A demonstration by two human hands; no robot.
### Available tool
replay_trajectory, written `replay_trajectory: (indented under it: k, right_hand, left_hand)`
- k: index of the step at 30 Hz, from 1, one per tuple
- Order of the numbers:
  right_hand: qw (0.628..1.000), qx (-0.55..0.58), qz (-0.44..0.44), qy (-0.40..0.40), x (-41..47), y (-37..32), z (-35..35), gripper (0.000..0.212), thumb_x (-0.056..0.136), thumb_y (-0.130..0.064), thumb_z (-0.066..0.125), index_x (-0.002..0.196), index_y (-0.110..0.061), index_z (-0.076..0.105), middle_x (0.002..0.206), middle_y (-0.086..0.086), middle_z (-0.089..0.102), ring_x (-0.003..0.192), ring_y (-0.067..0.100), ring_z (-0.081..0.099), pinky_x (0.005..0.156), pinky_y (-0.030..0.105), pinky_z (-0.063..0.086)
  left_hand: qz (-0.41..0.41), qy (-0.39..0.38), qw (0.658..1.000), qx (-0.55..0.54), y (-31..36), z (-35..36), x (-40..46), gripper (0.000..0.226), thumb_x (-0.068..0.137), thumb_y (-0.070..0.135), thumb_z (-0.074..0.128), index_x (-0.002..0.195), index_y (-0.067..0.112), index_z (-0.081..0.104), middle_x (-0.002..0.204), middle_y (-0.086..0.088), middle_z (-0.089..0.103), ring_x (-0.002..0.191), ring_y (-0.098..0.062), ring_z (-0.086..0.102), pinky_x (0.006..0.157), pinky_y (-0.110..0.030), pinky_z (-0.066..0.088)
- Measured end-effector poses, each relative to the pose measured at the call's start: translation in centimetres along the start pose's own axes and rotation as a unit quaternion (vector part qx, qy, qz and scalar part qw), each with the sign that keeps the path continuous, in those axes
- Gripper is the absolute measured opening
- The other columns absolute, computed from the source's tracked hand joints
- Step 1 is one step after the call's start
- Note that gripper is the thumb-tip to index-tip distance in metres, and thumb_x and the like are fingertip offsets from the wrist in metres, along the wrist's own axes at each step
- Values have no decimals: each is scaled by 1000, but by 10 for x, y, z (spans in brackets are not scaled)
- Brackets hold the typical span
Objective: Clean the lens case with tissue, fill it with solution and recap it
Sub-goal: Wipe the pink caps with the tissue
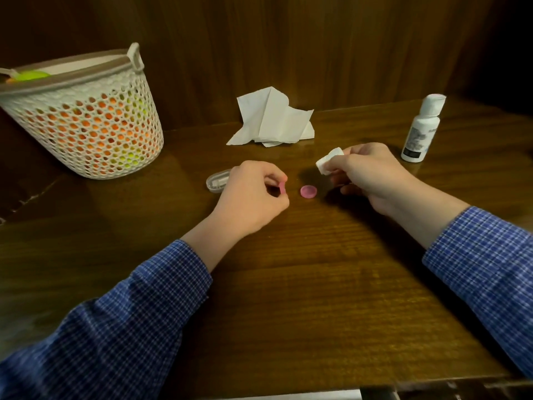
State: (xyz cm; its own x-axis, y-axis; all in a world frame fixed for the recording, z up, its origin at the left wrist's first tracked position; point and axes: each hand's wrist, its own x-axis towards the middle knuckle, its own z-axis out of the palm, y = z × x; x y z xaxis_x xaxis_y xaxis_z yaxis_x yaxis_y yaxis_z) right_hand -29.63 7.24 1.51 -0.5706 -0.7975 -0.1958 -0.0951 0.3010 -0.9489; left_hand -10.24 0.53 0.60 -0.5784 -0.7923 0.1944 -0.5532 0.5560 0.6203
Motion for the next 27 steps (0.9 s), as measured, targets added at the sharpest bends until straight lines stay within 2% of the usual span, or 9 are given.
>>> replay_trajectory:
  k: [2,6,7,10,15,19,22,24,27]
  right_hand:
    - [1000,-6,0,-2,2,1,-1,26,86,-17,79,110,-13,69,96,8,76,82,18,72,58,27,53]
    - [1000,-21,-8,-7,3,2,-1,21,85,-16,79,102,-17,68,95,7,74,79,16,70,53,23,51]
    - [1000,-19,-6,-6,2,2,-1,23,85,-16,79,104,-18,67,97,6,73,79,15,70,52,23,51]
    - [1000,-5,-6,-5,2,2,-1,29,87,-15,78,112,-19,63,102,7,72,79,15,69,51,22,50]
    - [1000,3,-13,-3,2,2,-1,17,92,-12,70,106,-21,64,108,10,68,80,19,67,49,23,49]
    - [1000,-11,-6,4,7,1,1,27,92,-17,72,118,-16,67,104,9,70,82,17,67,51,23,50]
    - [1000,-14,6,15,17,-8,10,13,89,-19,77,100,-19,70,94,7,69,78,17,63,57,26,51]
    - [1000,-22,12,15,29,-16,21,16,85,-19,81,96,-17,69,83,6,66,70,17,60,58,29,52]
    - [999,-20,28,14,47,-30,41,25,82,-16,85,91,-13,63,78,5,67,61,13,62,52,25,57]
  left_hand:
    - [7,5,999,34,0,1,1,29,87,20,76,114,30,74,117,9,71,112,-9,63,98,-29,53]
    - [-3,34,997,74,-1,-1,0,24,90,25,73,114,29,76,113,10,72,112,-9,59,86,-18,39]
    - [-9,35,997,73,-1,-2,0,22,89,25,74,111,27,77,106,10,73,106,-8,61,87,-18,42]
    - [-18,25,998,49,0,-7,-1,22,86,20,78,107,22,79,89,8,74,85,-6,67,97,-32,56]
    - [-18,8,997,78,-3,-10,1,26,88,26,77,113,21,78,105,5,73,89,-10,66,86,-32,61]
    - [-21,-5,997,77,-5,-11,0,24,87,31,77,110,24,78,105,4,72,88,-11,64,79,-27,59]
    - [-10,-27,997,78,-4,-14,1,33,86,34,79,116,23,75,108,6,72,96,-9,61,81,-26,56]
    - [-4,-41,997,63,-4,-19,0,45,84,39,79,125,23,70,110,8,70,100,-9,62,86,-30,58]
    - [-2,-1,1000,-11,-9,-36,-5,48,83,41,79,127,23,69,105,9,70,89,-6,68,76,-28,62]
